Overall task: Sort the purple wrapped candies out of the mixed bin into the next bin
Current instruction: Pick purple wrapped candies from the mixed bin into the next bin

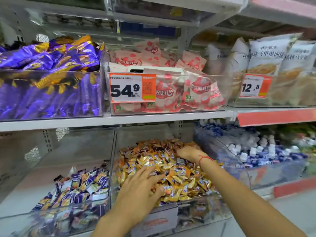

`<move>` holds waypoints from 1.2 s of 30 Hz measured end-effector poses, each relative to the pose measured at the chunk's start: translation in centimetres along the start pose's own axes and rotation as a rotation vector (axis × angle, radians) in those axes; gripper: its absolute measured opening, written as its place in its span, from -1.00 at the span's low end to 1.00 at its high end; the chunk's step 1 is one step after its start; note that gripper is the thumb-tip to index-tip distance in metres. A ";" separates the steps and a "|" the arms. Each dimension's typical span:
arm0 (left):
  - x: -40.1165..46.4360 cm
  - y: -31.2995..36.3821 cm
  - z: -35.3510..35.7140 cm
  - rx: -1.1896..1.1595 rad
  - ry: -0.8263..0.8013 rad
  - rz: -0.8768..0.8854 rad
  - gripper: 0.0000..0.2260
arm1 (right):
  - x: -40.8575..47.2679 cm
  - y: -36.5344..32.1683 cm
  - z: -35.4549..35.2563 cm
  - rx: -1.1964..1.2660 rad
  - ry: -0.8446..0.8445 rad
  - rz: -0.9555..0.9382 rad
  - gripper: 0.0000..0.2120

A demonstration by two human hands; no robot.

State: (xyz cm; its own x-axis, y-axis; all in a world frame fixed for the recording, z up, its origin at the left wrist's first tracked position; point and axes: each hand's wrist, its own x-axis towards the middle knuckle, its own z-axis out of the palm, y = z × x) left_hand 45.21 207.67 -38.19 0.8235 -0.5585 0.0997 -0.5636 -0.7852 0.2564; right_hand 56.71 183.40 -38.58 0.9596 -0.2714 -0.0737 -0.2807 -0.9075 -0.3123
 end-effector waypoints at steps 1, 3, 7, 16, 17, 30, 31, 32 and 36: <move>0.0 -0.2 -0.1 0.000 0.001 0.003 -0.58 | -0.8 -1.6 -0.2 0.031 -0.055 0.020 -0.20; 0.2 -0.6 -0.1 -0.017 0.012 0.003 -0.58 | -2.9 -4.7 -1.2 0.056 -0.143 -0.022 -0.50; 0.3 -0.1 -0.3 -0.078 0.101 -0.022 -0.59 | -6.0 -6.4 -2.2 0.133 -0.200 -0.172 -0.57; 0.1 0.8 -0.6 -0.217 0.410 -0.127 -0.61 | -14.0 -2.9 -3.4 0.095 -0.232 -0.587 -0.48; 0.1 0.8 -0.6 -0.203 0.380 -0.085 -0.60 | -14.7 -2.1 -4.1 0.144 -0.206 -0.604 -0.50; -0.3 0.9 -0.9 -0.132 0.261 0.056 -0.88 | -15.5 0.7 -1.1 0.145 0.257 -0.629 -0.73; -0.3 1.1 -0.9 -0.130 0.269 0.047 -0.86 | -15.2 -0.2 -0.9 0.157 0.235 -0.632 -0.75; -0.3 1.2 -0.8 -0.122 0.268 0.041 -0.78 | -14.8 -0.8 -0.9 0.152 0.196 -0.637 -0.76; -0.1 1.4 -0.6 -0.029 0.264 0.025 -0.56 | -14.3 -0.7 -1.4 0.057 0.148 -0.616 -0.81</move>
State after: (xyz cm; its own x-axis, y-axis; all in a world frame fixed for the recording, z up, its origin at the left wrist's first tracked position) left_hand 44.43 206.81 -37.24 0.7999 -0.4857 0.3524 -0.5850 -0.7621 0.2774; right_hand 43.16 187.48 -35.97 0.9311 0.2495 0.2661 0.3269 -0.8943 -0.3056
